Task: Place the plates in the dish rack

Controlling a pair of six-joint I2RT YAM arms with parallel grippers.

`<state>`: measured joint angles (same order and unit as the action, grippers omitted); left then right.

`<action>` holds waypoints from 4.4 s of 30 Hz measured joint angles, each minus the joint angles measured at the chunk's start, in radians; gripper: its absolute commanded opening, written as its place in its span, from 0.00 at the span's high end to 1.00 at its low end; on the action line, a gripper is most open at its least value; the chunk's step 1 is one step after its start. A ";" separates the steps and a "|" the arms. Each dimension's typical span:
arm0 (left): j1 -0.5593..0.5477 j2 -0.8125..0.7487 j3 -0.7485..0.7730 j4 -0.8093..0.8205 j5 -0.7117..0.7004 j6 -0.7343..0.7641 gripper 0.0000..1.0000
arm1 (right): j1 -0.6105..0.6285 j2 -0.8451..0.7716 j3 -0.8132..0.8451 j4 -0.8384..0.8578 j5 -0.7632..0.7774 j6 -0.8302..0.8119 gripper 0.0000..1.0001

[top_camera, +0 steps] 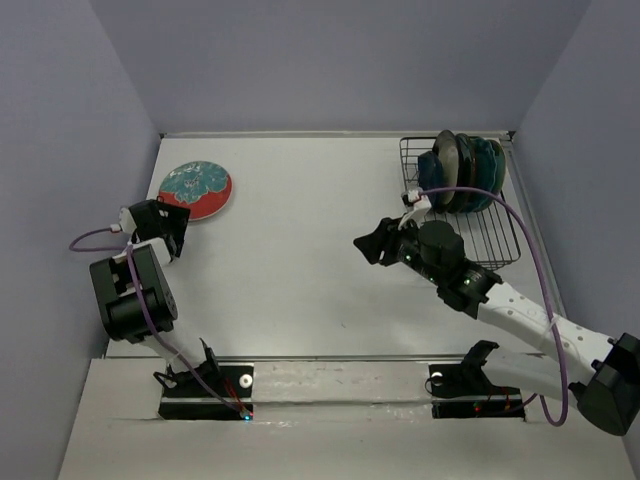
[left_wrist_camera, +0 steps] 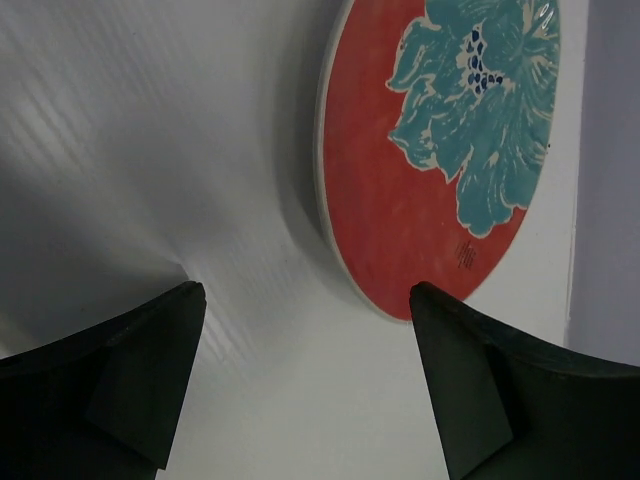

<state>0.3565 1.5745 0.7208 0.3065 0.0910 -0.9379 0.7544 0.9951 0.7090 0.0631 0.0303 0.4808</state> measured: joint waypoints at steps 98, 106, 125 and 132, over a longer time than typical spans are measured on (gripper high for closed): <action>-0.592 -0.819 0.024 -0.321 0.343 0.585 0.01 | -0.409 0.192 0.561 -0.391 0.291 -0.255 0.93; -0.616 -0.833 0.024 -0.328 0.345 0.602 0.01 | -0.413 0.406 0.681 -0.446 0.454 -0.467 0.93; -0.769 -0.831 0.025 -0.407 0.266 0.657 0.01 | -0.360 0.669 0.866 -0.457 0.657 -0.729 0.93; -0.784 -0.831 0.026 -0.419 0.239 0.661 0.01 | -0.303 0.766 0.888 -0.346 0.774 -0.835 0.93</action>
<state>-0.4274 0.7433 0.7464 -0.1127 0.3302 -0.2764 0.4519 1.7615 1.5967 -0.2829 0.8043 -0.3538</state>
